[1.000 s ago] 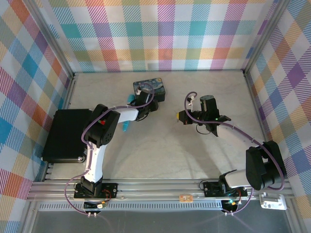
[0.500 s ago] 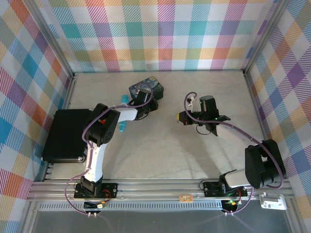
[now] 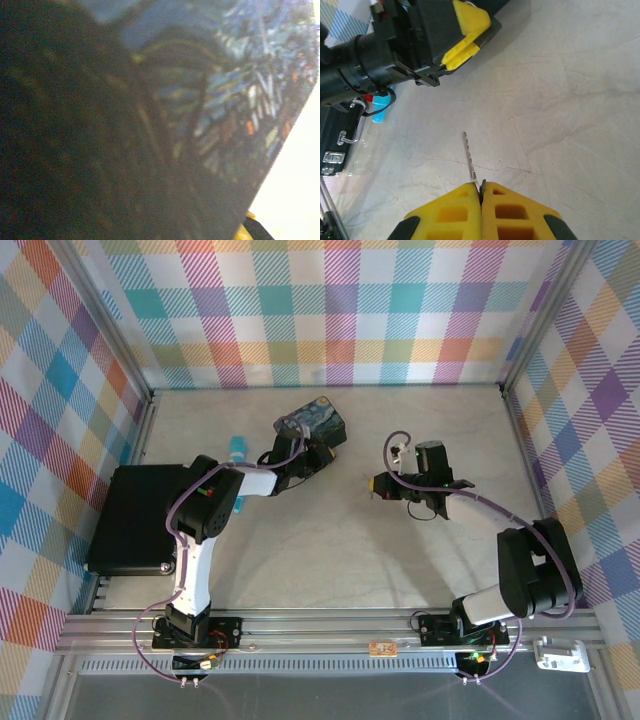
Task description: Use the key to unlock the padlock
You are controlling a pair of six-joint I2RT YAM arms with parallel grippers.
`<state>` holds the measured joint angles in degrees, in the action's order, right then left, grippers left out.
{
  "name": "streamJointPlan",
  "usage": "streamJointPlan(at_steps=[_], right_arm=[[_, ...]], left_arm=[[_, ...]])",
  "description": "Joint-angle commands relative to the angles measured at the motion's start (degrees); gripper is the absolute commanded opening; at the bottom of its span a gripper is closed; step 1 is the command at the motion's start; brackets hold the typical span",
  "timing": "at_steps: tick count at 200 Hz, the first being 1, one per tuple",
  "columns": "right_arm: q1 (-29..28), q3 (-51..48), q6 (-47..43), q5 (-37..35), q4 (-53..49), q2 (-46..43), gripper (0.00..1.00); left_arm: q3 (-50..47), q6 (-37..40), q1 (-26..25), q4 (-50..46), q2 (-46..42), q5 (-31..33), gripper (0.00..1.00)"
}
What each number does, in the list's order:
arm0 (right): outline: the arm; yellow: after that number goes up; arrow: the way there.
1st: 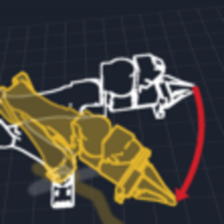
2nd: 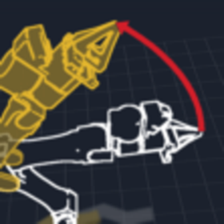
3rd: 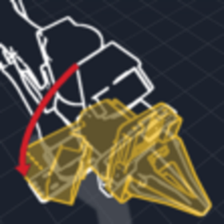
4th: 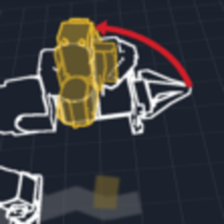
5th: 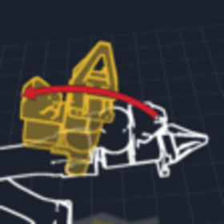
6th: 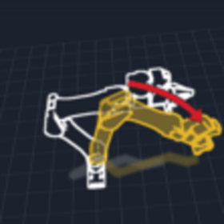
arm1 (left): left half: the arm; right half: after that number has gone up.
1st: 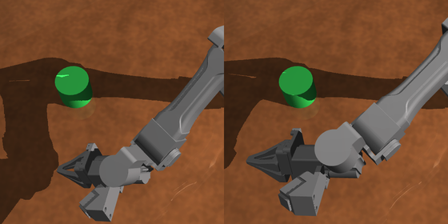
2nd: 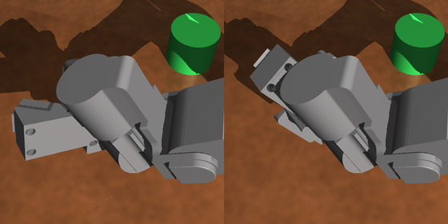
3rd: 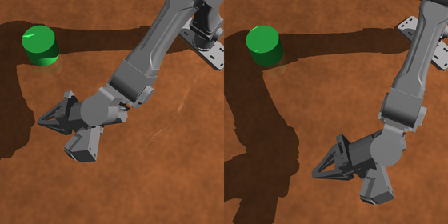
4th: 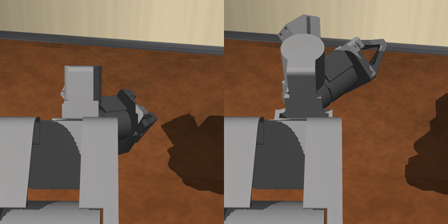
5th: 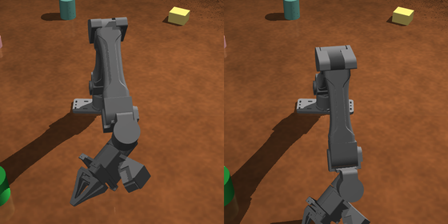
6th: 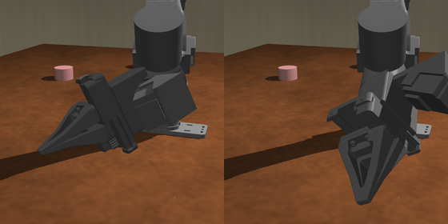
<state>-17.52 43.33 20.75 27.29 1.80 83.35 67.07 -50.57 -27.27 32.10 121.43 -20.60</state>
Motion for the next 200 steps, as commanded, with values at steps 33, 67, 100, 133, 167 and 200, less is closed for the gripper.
streamJointPlan(at_steps=[33, 67, 100, 133, 167, 200], right_arm=[[0.3, -2.3, 5.3, 7.5, 10.0, 4.2, 0.00], [0.3, -2.3, 6.5, 8.7, 12.7, 5.8, 0.00], [0.3, -1.7, 7.0, 8.7, 13.7, 6.4, 0.00], [0.4, -0.9, 7.3, 8.5, 14.3, 7.2, 0.00], [2.0, -1.7, 8.4, 10.1, 17.3, 8.1, 0.00], [2.2, -1.0, 8.8, 13.4, 18.7, 9.2, 0.00]], left_arm=[[-6.9, -22.8, -1.8, 21.4, -1.2, -5.6, 0.00], [-8.2, -28.2, -3.7, 27.8, -0.5, -5.4, 0.00], [-10.0, -29.8, -4.6, 29.9, -1.7, -5.0, 0.00], [-11.8, -29.4, -5.1, 28.4, -3.9, -5.1, 0.00], [-14.0, -28.8, -5.8, 27.4, -5.7, -5.1, 0.00], [-14.7, -28.2, -6.7, 26.7, -6.3, -5.1, 0.00]])
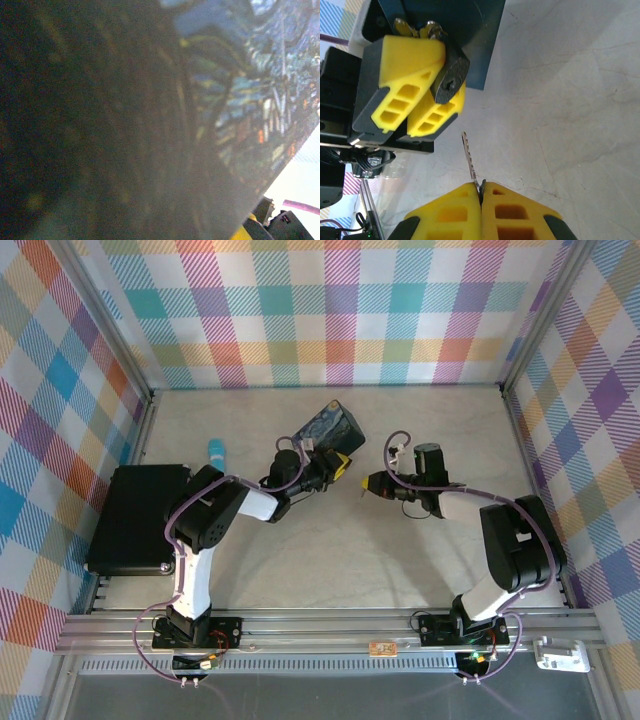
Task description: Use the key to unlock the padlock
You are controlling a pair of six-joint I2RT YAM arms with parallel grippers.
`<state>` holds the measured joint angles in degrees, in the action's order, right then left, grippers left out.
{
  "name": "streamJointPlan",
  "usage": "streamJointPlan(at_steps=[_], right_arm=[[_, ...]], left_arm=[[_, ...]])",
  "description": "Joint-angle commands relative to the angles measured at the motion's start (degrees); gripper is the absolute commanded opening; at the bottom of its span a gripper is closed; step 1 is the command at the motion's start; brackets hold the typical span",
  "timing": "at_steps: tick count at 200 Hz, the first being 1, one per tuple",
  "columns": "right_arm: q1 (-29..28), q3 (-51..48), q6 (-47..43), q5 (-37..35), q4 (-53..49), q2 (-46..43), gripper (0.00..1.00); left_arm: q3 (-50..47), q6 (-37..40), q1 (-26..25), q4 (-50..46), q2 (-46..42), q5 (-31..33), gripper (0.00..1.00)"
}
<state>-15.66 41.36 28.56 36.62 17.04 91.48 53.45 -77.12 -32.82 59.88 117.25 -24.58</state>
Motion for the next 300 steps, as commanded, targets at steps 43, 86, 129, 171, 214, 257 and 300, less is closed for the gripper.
streamJointPlan(at_steps=[43, 86, 129, 171, 214, 257, 300], right_arm=[[0.4, 1.7, 1.5, 5.8, 4.8, 2.1, 0.00], [0.4, 2.4, 2.7, 7.0, 6.4, 3.4, 0.00], [0.4, 3.6, 2.3, 7.1, 6.0, 4.1, 0.00], [0.4, 4.8, 2.5, 7.1, 6.0, 5.1, 0.00], [0.4, 3.3, 2.0, 5.4, 5.2, 3.9, 0.00], [0.4, 1.4, 2.1, 3.7, 3.9, 2.2, 0.00], [0.4, 1.0, 3.0, 3.6, 5.2, 2.7, 0.00]], left_arm=[[-1.2, -1.6, -1.5, -0.4, -1.7, -1.1, 0.00], [-1.8, -1.1, -1.6, -0.5, -1.9, -1.3, 0.00], [-2.1, -1.0, -1.9, -0.5, -2.1, -1.7, 0.00], [-2.4, -1.1, -2.1, 0.2, -2.2, -1.7, 0.00], [-2.3, -1.5, -2.2, 0.8, -2.5, -1.4, 0.00], [-2.3, -1.9, -2.3, 1.6, -2.1, -1.3, 0.00], [-2.5, -2.1, -2.4, 1.8, -2.1, -1.2, 0.00]])
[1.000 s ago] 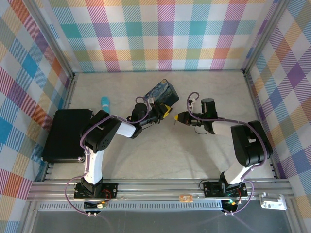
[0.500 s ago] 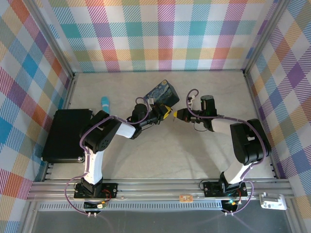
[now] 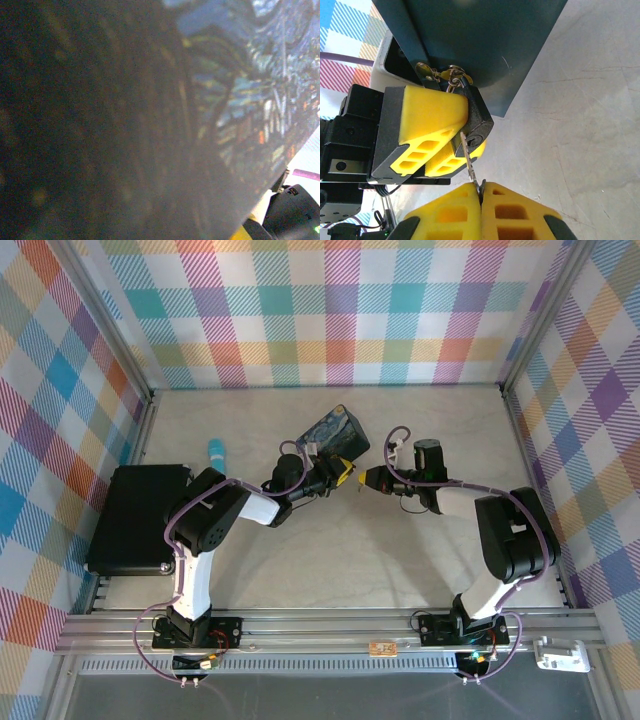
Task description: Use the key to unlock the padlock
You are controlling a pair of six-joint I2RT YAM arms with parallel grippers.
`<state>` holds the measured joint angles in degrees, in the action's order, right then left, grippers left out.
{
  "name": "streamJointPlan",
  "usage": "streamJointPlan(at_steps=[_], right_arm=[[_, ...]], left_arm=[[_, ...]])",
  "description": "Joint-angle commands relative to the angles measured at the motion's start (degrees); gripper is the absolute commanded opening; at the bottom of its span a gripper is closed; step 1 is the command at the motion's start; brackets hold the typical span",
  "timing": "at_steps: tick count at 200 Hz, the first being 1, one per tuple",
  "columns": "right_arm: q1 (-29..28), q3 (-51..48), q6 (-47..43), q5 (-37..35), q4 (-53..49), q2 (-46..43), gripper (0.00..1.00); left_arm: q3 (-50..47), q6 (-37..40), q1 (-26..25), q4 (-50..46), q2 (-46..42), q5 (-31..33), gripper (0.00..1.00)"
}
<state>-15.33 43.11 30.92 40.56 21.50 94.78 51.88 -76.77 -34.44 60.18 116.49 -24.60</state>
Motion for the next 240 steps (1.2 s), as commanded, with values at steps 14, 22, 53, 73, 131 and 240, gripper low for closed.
streamJointPlan(at_steps=[14, 22, 53, 73, 131, 240], right_arm=[[0.0, -0.9, 0.7, -0.7, 0.6, -0.8, 0.00], [0.0, -1.3, 0.7, -0.9, 0.5, -1.1, 0.00], [0.0, -2.2, 1.1, -0.8, 1.2, -1.4, 0.00], [0.0, -2.8, 1.7, -0.8, 1.9, -1.5, 0.00], [0.0, -3.3, 1.9, -0.4, 3.1, -2.2, 0.00], [-0.4, -2.1, 2.3, 0.5, 3.6, -2.5, 0.00]], left_arm=[[-0.9, -2.4, -0.7, 1.6, -1.4, -1.1, 0.00], [-0.8, -2.5, -0.7, 1.6, -1.4, -1.1, 0.00], [-0.4, -2.5, -0.8, 1.6, -1.2, -1.1, 0.00], [-0.1, -2.7, -0.9, 1.8, -1.1, -1.1, 0.00], [-0.1, -2.5, -1.2, 1.4, -1.3, -1.2, 0.00], [-0.1, -1.9, -1.7, 0.7, -1.1, -0.8, 0.00]])
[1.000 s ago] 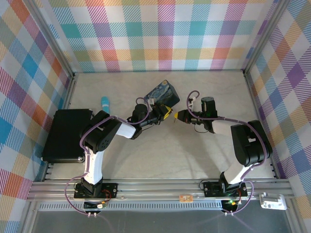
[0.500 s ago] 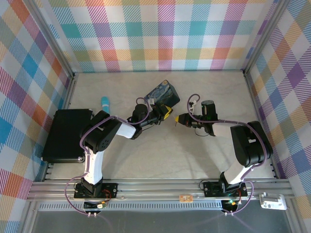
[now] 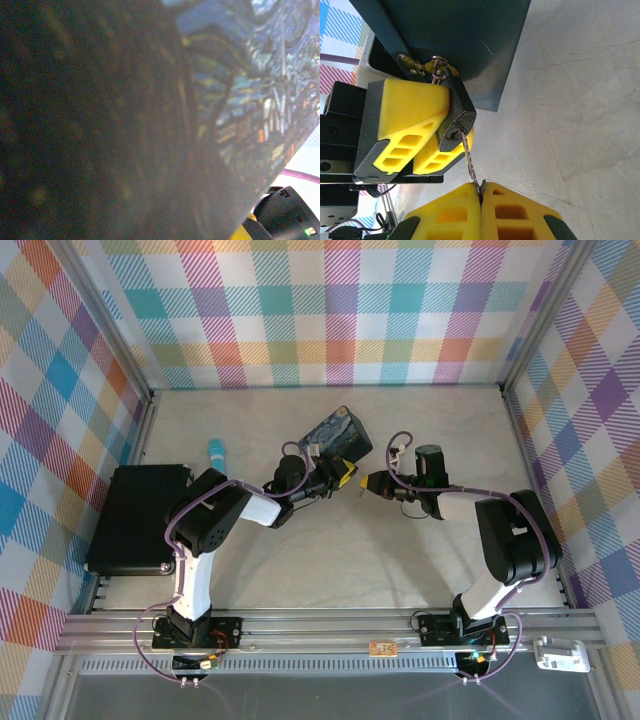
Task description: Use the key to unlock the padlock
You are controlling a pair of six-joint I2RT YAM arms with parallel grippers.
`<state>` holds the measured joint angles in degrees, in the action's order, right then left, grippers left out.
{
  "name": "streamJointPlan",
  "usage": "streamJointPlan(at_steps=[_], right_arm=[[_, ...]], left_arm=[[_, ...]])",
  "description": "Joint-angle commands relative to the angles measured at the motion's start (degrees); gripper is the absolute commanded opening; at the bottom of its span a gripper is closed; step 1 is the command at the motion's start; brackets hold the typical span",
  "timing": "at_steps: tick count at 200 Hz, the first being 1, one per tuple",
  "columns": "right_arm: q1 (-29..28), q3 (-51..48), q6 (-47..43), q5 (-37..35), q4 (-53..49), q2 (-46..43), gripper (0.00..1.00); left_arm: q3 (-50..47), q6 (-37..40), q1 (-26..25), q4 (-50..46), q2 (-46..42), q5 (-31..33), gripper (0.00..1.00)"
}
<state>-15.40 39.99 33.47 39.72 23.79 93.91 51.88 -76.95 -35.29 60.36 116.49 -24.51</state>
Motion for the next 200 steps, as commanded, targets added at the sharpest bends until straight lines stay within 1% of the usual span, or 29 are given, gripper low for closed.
streamJointPlan(at_steps=[1, 38, 74, 130, 152, 200], right_arm=[[-0.4, 1.0, -0.3, 1.3, 1.3, -1.7, 0.00], [-0.3, -0.4, -0.4, 1.2, 0.7, -3.0, 0.00], [-0.6, -0.8, 0.4, 1.7, 2.0, -2.2, 0.00], [-0.9, 0.4, 1.2, 2.5, 3.3, 0.6, 0.00], [-1.0, 0.5, 1.7, 2.8, 4.4, 0.8, 0.00], [-1.0, 2.2, 0.9, 3.8, 3.2, 0.2, 0.00]], left_arm=[[-0.1, -1.7, -0.8, 0.6, -1.1, -0.9, 0.00], [0.0, -1.6, -0.8, 0.8, -0.7, -0.7, 0.00], [0.0, -1.6, -0.8, 0.7, -0.9, -0.8, 0.00], [0.4, -1.7, -0.8, 0.5, -1.3, -1.0, 0.00], [0.3, -1.6, -0.9, 0.3, -1.4, -1.2, 0.00], [-1.0, -1.1, -1.2, -0.2, -2.0, -1.3, 0.00]])
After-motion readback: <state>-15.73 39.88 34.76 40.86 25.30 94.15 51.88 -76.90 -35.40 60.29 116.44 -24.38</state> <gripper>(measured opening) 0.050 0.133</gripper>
